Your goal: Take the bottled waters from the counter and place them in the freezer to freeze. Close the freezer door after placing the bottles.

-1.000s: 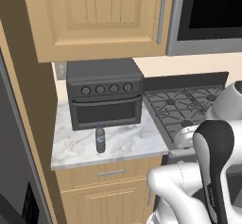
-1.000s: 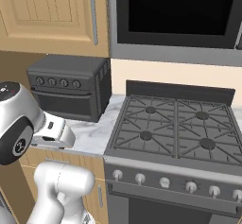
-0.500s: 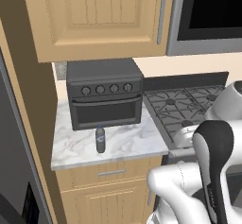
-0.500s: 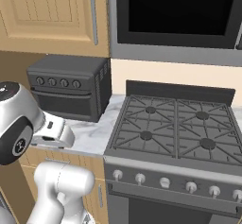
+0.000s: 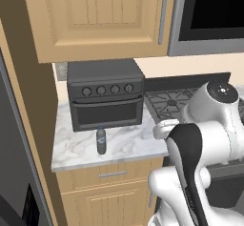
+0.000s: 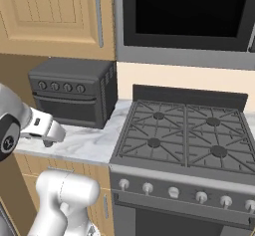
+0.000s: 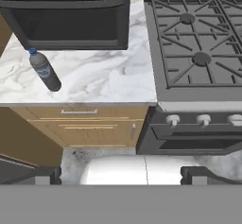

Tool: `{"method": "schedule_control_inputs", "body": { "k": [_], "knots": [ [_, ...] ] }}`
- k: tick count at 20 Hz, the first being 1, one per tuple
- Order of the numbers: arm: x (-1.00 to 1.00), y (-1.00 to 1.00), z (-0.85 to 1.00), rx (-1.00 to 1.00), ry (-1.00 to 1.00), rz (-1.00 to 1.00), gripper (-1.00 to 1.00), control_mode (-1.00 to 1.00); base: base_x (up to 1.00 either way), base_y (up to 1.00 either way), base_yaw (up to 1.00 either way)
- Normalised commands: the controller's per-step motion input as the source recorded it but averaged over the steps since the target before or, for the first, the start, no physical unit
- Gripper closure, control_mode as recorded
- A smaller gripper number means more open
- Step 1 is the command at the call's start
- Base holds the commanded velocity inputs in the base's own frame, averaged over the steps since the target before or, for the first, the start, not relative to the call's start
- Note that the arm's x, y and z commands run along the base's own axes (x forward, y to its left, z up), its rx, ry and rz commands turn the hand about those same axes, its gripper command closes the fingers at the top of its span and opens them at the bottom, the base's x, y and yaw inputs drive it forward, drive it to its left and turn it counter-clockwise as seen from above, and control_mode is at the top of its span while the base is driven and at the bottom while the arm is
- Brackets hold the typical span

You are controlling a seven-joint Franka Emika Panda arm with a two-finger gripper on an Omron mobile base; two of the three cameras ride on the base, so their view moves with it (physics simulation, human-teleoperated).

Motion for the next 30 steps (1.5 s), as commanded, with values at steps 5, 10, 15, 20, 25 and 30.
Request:
{"method": "schedule_control_inputs", "body": {
  "k": [5, 10, 15, 20, 25, 30],
  "knots": [
    [0.39, 0.46, -0.21, 0.0, -0.19, -0.04, -1.0, -1.0, 0.0, 0.0, 0.0],
    [0.08, 0.28, -0.32, 0.0, -0.16, 0.0, -1.0, -1.0, 0.0, 0.0, 0.0],
    [0.0, 0.2, -0.35, 0.0, -0.21, 0.0, -1.0, -1.0, 0.0, 0.0, 0.0],
    [0.0, 0.13, -0.51, 0.0, -0.21, 0.03, -1.0, -1.0, 0.0, 0.0, 0.0],
    [0.0, 0.12, -0.49, 0.0, -0.31, 0.09, -1.0, -1.0, 0.0, 0.0, 0.0],
    [-0.02, 0.09, -0.57, 0.0, -0.31, 0.07, -1.0, -1.0, 0.0, 0.0, 0.0]
  ]
}}
